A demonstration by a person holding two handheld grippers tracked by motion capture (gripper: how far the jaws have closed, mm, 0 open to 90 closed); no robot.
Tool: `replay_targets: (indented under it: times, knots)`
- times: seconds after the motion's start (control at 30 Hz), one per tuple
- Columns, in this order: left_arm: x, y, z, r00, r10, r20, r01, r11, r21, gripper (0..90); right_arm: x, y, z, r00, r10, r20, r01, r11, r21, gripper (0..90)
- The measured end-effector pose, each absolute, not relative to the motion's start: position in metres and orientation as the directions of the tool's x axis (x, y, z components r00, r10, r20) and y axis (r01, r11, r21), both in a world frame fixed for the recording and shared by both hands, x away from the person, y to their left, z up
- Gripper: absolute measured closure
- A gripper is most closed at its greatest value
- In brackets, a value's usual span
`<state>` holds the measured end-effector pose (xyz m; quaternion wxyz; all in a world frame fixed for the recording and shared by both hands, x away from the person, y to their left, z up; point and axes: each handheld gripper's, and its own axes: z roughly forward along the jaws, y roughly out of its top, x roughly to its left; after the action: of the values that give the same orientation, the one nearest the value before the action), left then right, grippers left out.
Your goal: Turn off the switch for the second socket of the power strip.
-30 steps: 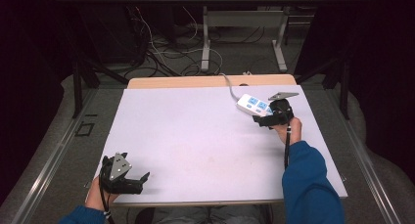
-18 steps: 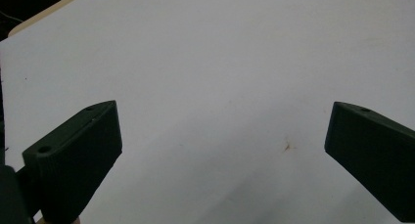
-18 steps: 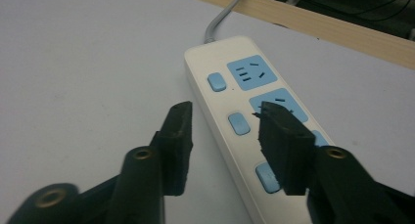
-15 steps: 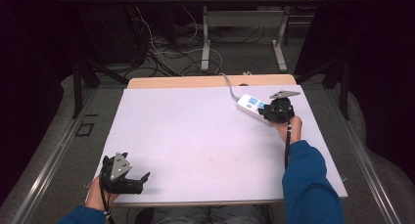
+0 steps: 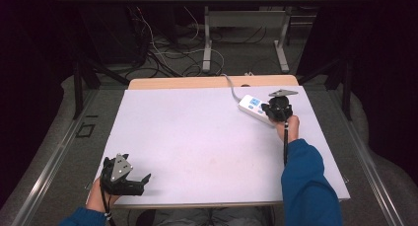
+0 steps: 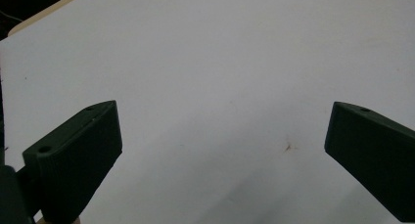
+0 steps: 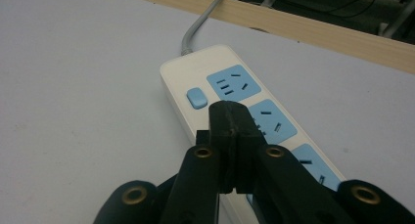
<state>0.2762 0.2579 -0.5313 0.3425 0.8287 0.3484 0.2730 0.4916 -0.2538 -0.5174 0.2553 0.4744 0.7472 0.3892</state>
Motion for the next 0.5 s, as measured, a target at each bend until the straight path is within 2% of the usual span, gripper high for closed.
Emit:
replay_targets:
  times: [0.5]
  knots:
    - [0.278, 0.259, -0.531, 0.613, 0.758, 0.222, 0.390, -0.535, 0.750, 0.6, 0.503, -0.250, -0.534, -0.402, 0.915, -0.039, 0.535, 0.269, 0.801, 90.0]
